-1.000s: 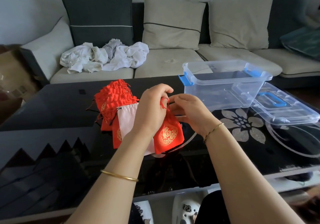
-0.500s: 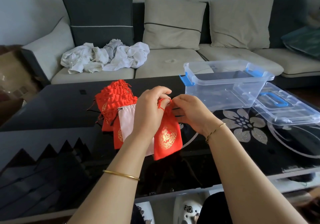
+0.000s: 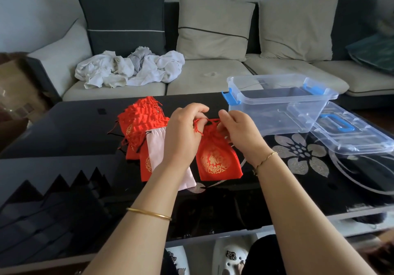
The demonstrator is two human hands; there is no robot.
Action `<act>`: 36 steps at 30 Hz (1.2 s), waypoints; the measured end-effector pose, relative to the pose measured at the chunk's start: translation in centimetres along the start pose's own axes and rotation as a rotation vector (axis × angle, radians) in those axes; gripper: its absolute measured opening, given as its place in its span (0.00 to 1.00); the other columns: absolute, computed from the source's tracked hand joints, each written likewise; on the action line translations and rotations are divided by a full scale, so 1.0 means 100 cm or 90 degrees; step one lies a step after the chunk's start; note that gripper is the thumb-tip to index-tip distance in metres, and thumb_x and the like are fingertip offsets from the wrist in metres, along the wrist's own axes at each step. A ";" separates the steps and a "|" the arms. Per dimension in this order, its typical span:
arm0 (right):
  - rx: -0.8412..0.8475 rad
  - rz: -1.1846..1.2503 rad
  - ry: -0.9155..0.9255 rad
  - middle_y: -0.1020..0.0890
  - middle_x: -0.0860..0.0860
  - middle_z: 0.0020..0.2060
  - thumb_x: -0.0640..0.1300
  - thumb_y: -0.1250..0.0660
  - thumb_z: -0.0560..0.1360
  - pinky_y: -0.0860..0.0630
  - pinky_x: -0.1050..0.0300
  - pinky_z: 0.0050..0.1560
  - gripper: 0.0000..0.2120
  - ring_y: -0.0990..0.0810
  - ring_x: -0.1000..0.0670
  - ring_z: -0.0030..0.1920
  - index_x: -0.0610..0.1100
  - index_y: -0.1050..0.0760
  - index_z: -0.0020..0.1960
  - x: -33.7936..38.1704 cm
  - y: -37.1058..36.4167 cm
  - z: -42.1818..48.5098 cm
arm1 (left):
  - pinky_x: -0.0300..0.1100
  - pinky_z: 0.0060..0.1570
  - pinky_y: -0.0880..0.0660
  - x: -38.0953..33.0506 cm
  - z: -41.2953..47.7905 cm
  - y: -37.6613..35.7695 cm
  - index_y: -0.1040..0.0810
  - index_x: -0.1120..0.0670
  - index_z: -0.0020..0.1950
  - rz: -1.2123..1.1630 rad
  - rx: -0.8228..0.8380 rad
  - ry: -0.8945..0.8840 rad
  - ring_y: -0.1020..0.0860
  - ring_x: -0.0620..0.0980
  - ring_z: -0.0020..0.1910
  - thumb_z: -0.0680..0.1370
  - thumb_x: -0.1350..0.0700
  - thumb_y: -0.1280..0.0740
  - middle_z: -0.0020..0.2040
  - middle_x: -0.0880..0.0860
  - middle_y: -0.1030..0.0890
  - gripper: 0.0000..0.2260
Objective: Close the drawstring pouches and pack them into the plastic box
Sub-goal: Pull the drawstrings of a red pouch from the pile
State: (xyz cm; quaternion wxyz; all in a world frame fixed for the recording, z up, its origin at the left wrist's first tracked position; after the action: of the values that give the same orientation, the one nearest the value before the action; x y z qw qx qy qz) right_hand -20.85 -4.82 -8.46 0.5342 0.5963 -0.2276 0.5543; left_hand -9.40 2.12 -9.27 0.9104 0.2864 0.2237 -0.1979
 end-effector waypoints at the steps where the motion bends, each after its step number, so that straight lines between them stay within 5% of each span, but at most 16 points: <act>1: 0.020 0.054 -0.035 0.21 0.50 0.35 0.49 0.44 0.81 0.28 0.60 0.37 0.16 0.26 0.53 0.34 0.39 0.27 0.44 0.000 0.000 -0.001 | 0.46 0.49 0.24 0.000 0.000 0.000 0.21 0.57 0.55 -0.010 0.001 0.007 0.21 0.52 0.46 0.74 0.65 0.32 0.40 0.44 0.20 0.10; 8: 0.141 0.230 -0.138 0.19 0.48 0.40 0.55 0.44 0.80 0.24 0.58 0.41 0.18 0.22 0.51 0.38 0.44 0.22 0.47 0.004 0.000 -0.007 | 0.48 0.51 0.24 -0.004 0.000 0.000 0.21 0.56 0.54 -0.044 0.004 0.051 0.20 0.50 0.47 0.75 0.65 0.33 0.42 0.46 0.19 0.10; 13: 0.131 0.150 -0.097 0.20 0.47 0.43 0.44 0.38 0.79 0.22 0.54 0.47 0.14 0.22 0.52 0.39 0.44 0.28 0.63 0.001 0.000 -0.007 | 0.45 0.53 0.25 -0.004 0.000 0.001 0.21 0.55 0.55 -0.041 0.001 0.053 0.21 0.48 0.49 0.75 0.63 0.32 0.42 0.43 0.21 0.10; 17: 0.123 0.198 -0.094 0.19 0.48 0.39 0.39 0.37 0.78 0.21 0.56 0.42 0.25 0.21 0.52 0.36 0.53 0.39 0.71 -0.003 0.001 -0.007 | 0.28 0.52 0.30 -0.004 0.001 0.001 0.21 0.55 0.55 -0.040 0.002 0.062 0.22 0.44 0.49 0.75 0.63 0.32 0.43 0.44 0.21 0.10; 23: 0.109 0.112 -0.034 0.19 0.49 0.36 0.41 0.36 0.78 0.22 0.63 0.37 0.07 0.22 0.55 0.32 0.42 0.20 0.47 -0.005 0.005 -0.005 | 0.26 0.48 0.29 -0.003 0.001 0.002 0.20 0.56 0.54 -0.073 0.014 0.086 0.21 0.40 0.46 0.75 0.63 0.32 0.43 0.46 0.19 0.09; 28: 0.129 0.148 -0.053 0.18 0.48 0.32 0.42 0.35 0.77 0.23 0.63 0.36 0.09 0.20 0.55 0.30 0.40 0.19 0.43 -0.010 0.016 -0.004 | 0.30 0.43 0.24 0.006 0.003 0.007 0.19 0.59 0.54 -0.168 0.085 0.182 0.20 0.39 0.40 0.76 0.63 0.33 0.45 0.52 0.16 0.08; 31: 0.122 0.209 -0.104 0.18 0.48 0.34 0.46 0.37 0.78 0.23 0.62 0.35 0.12 0.20 0.53 0.31 0.40 0.20 0.42 -0.012 0.018 -0.005 | 0.33 0.46 0.24 0.009 0.003 0.010 0.19 0.59 0.57 -0.097 0.116 0.157 0.20 0.41 0.41 0.79 0.60 0.36 0.47 0.50 0.18 0.10; 36: 0.083 0.509 -0.248 0.19 0.47 0.35 0.44 0.37 0.78 0.24 0.61 0.34 0.14 0.22 0.53 0.30 0.41 0.26 0.34 -0.014 0.018 -0.005 | 0.45 0.52 0.26 0.011 0.002 0.012 0.21 0.59 0.49 -0.014 0.140 0.230 0.20 0.50 0.49 0.82 0.52 0.43 0.48 0.53 0.17 0.15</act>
State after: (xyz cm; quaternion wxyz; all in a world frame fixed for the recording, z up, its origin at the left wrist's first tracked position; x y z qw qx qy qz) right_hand -23.01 -5.42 -9.16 0.1868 0.5872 -0.5009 0.6077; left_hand -7.86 2.69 -9.19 0.8163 0.4127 0.3637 -0.1763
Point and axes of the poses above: each hand's wrist, its own z-axis towards the middle knuckle, its own y-axis out of the back of the hand, x = y × z, the point moved 1 cm from there along z, towards the middle knuckle
